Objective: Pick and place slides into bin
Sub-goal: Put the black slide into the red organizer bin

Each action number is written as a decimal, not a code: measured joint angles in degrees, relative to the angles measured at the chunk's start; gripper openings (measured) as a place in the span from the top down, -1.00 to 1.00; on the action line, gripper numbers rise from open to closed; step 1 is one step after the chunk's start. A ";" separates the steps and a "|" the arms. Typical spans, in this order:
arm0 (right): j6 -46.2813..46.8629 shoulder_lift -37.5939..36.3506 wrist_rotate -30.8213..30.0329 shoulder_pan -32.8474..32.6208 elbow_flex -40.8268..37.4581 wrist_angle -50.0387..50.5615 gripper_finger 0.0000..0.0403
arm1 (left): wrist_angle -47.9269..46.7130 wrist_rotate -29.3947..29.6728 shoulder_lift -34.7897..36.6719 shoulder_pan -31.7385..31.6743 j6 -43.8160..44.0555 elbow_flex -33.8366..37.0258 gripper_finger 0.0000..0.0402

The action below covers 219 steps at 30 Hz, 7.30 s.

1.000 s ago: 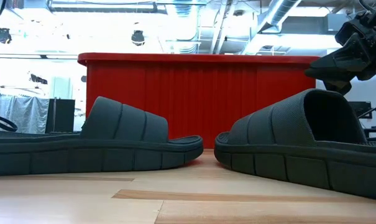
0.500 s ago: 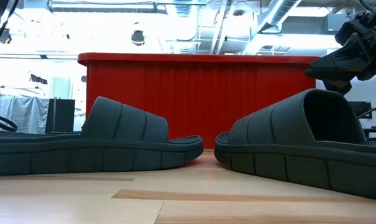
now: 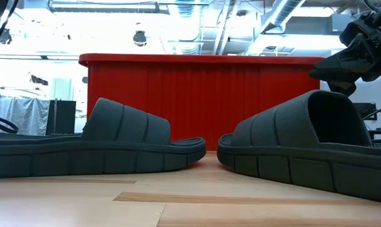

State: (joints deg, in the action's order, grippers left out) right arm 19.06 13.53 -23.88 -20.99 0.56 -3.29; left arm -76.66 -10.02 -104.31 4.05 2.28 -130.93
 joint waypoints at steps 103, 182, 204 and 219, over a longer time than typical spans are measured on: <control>0.01 -0.01 -0.01 0.00 0.00 0.00 0.52 | -13.36 20.12 7.38 16.99 15.83 -0.04 0.41; 0.00 0.00 -0.01 0.00 -0.01 0.01 0.52 | 42.85 14.92 19.78 39.92 -26.92 75.10 0.47; 0.00 -0.01 0.00 0.00 0.00 0.02 0.52 | 43.46 21.26 19.80 39.90 -25.55 75.10 0.39; 0.01 0.01 0.00 0.00 -0.02 0.00 0.52 | 44.76 20.48 19.85 40.25 -25.86 78.10 0.13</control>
State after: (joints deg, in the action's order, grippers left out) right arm 19.07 13.54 -23.88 -20.99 0.54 -3.29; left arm -31.90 10.46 -84.47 44.30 -23.58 -52.84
